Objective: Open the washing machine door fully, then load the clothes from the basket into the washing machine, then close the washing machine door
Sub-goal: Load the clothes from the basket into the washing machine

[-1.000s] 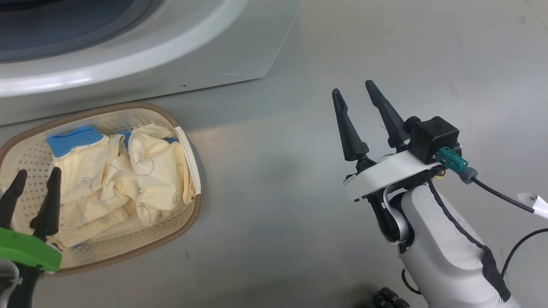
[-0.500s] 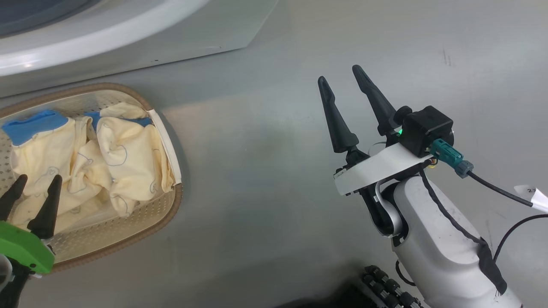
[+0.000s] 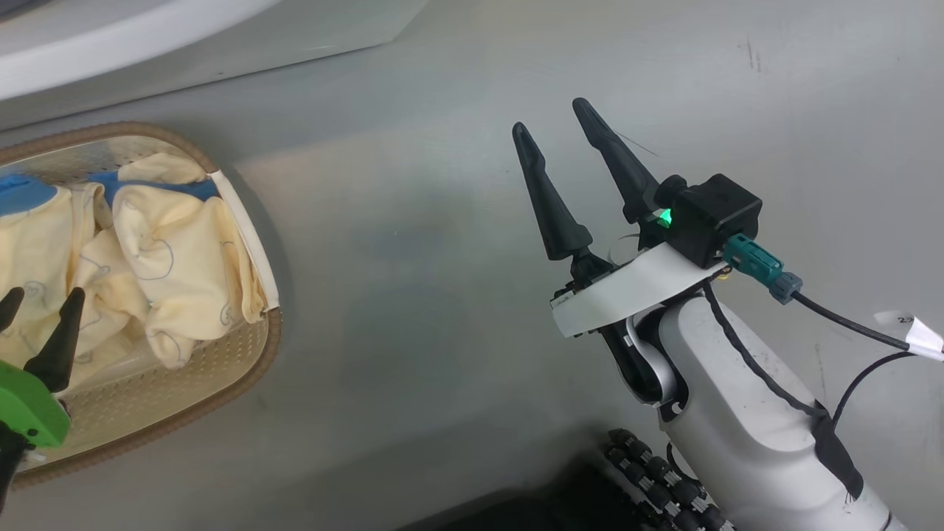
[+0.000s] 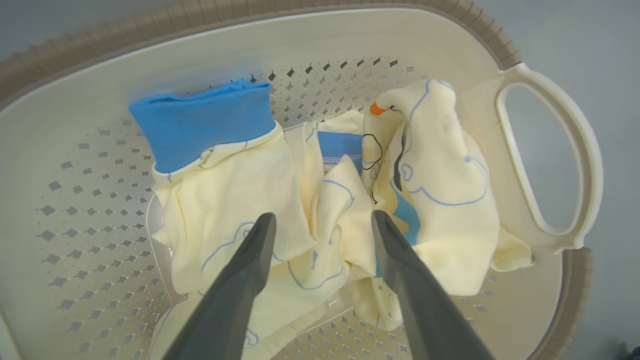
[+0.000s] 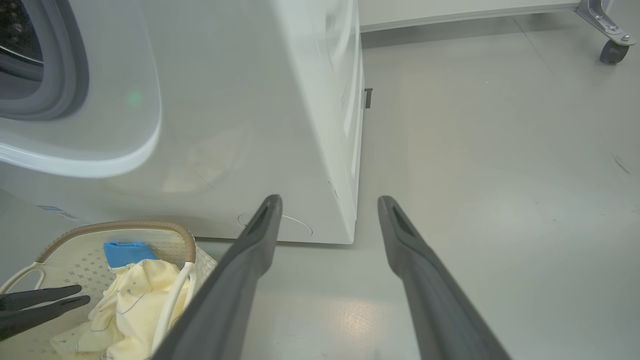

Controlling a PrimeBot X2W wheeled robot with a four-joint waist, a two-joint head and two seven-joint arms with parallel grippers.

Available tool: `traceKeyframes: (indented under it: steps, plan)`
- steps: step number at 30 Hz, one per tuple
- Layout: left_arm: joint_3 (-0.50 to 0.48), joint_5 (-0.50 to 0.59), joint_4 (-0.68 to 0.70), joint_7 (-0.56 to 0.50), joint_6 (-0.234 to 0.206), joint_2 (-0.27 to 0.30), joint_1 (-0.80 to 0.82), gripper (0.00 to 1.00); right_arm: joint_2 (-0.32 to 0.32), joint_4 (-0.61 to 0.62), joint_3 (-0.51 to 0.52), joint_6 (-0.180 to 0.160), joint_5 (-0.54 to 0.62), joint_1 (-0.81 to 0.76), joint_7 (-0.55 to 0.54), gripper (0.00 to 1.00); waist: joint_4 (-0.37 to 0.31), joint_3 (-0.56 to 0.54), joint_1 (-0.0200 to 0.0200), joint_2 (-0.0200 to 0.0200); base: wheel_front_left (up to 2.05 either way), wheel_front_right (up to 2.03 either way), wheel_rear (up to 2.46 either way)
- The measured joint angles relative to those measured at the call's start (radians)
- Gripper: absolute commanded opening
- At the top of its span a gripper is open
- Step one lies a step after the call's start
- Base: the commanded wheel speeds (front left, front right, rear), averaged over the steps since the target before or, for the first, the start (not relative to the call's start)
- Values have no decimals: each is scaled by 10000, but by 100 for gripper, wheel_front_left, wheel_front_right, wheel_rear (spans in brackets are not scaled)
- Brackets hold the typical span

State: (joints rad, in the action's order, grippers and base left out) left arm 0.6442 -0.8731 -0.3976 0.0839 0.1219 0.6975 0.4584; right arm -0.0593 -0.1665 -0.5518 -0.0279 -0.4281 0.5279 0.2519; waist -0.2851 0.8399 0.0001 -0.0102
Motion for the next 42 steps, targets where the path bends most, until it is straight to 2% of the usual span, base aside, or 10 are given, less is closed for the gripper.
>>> traceKeyframes:
  steps: [8,19,32,33,34,35,42]
  plan:
    - [491,-217,-297,-38,0,359,575,100,8,297,-222,-249,-146,103,4,100,-330,424,0,0,0,0,0]
    - [1080,-376,-1147,-224,0,761,974,100,27,550,-477,-382,-316,112,4,100,-718,780,0,0,0,0,0]
    - [1772,-899,-1795,-612,0,773,1329,99,36,673,-629,-591,-360,111,4,100,-1023,910,0,0,0,0,0]
    - [1801,-932,-1847,-616,0,794,1340,69,38,683,-642,-612,-385,111,4,100,-1048,908,-1,0,0,0,0]
    - [1866,-955,-1870,-617,0,800,1371,31,40,688,-633,-614,-389,111,4,100,-1069,906,0,0,0,0,0]
    - [1939,-955,-1868,-619,0,794,1422,0,40,694,-623,-616,-387,111,6,100,-1081,903,-1,0,0,0,0]
    - [2305,-957,-1783,-393,0,631,1787,0,40,688,-531,-698,-387,110,4,100,-1019,845,-1,0,0,0,0]
